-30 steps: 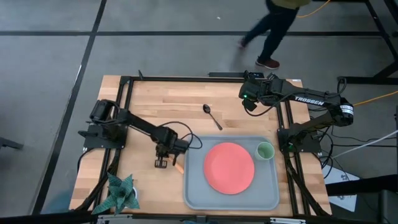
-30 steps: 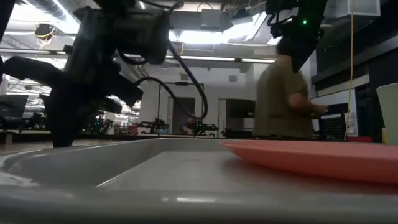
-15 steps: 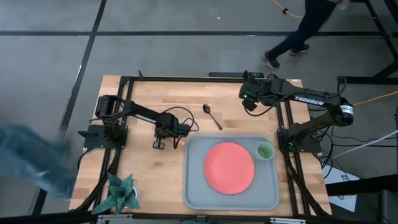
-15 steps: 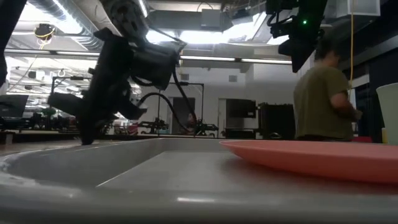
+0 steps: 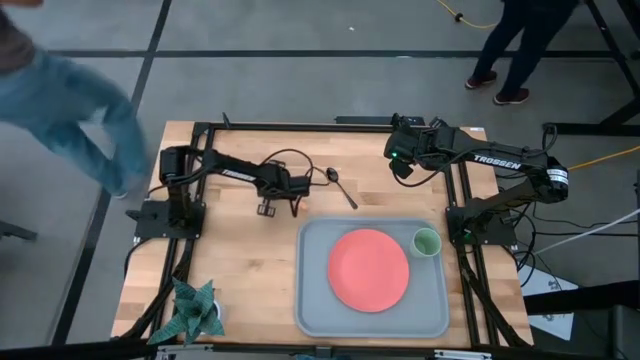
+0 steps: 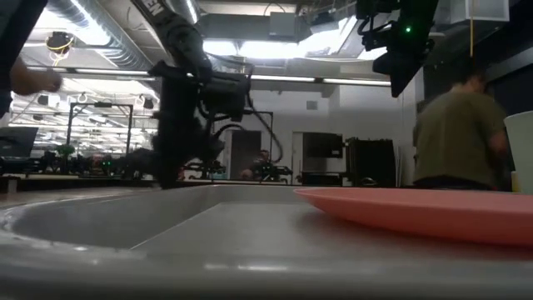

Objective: Pick and place plate/cup/fork/spoon on tray
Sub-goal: Put the fork on the left side of the pink plate on the light blue tray

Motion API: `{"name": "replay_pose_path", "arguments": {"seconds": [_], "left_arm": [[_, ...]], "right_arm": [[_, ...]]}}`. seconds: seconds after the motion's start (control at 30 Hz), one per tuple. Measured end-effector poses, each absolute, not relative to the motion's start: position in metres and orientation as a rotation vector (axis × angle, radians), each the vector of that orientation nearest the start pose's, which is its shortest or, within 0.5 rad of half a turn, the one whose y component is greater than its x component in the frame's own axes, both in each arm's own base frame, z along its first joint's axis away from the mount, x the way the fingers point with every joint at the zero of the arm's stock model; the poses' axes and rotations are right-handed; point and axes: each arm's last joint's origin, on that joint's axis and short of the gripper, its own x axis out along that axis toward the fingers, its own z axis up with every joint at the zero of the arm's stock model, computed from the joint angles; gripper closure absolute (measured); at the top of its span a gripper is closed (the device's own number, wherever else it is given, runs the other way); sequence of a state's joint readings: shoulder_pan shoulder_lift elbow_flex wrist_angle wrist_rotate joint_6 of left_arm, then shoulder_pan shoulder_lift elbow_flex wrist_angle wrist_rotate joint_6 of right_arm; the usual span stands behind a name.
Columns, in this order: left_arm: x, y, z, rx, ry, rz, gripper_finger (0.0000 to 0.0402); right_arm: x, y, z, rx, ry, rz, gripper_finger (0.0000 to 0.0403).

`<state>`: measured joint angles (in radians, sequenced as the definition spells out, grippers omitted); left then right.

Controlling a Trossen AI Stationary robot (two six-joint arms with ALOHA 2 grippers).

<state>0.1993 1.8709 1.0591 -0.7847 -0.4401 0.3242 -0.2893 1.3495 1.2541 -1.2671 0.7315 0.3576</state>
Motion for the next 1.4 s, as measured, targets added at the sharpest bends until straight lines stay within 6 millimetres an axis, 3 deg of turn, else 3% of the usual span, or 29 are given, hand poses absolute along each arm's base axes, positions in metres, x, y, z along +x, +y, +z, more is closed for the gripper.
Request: {"name": "replay_pose_path", "arguments": {"seconds": [0.3, 0.57, 0.73, 0.9, 1.03, 1.1, 1.2, 1.3, 1.4], "left_arm": [[0.336, 0.077, 0.136, 0.548, 1.372, 0.214, 0.0401], [0.349, 0.079, 0.144, 0.621, 1.242, 0.342, 0.0401], [0.347, 0.059, 0.164, 0.6, 1.183, 0.394, 0.0401], [0.312, 0.028, 0.197, 0.427, 1.276, 0.29, 0.0401], [0.277, 0.015, 0.215, 0.245, 1.303, 0.164, 0.0401], [0.256, 0.013, 0.212, 0.21, 1.259, 0.129, 0.0401], [0.22, 0.012, 0.19, 0.124, 1.147, 0.144, 0.0401], [0.186, 0.011, 0.167, 0.026, 1.008, 0.21, 0.0401], [0.168, 0.009, 0.16, -0.015, 0.8, 0.217, 0.0401]], "right_arm": [[0.215, -0.084, 0.31, -0.033, 1.2, -1.079, 0.0288], [0.215, -0.084, 0.31, -0.034, 1.2, -1.079, 0.0288], [0.219, -0.085, 0.311, -0.058, 1.183, -1.055, 0.0288], [0.234, -0.09, 0.316, 0.091, 0.94, -1.112, 0.0288], [0.258, -0.094, 0.32, 0.161, 0.777, -0.976, 0.0288], [0.274, -0.097, 0.324, 0.176, 0.662, -0.903, 0.0288], [0.3, -0.101, 0.322, 0.148, 0.57, -0.719, 0.0288], [0.322, -0.103, 0.311, 0.124, 0.541, -0.549, 0.0288], [0.337, -0.106, 0.296, 0.118, 0.545, -0.51, 0.0288]]}}
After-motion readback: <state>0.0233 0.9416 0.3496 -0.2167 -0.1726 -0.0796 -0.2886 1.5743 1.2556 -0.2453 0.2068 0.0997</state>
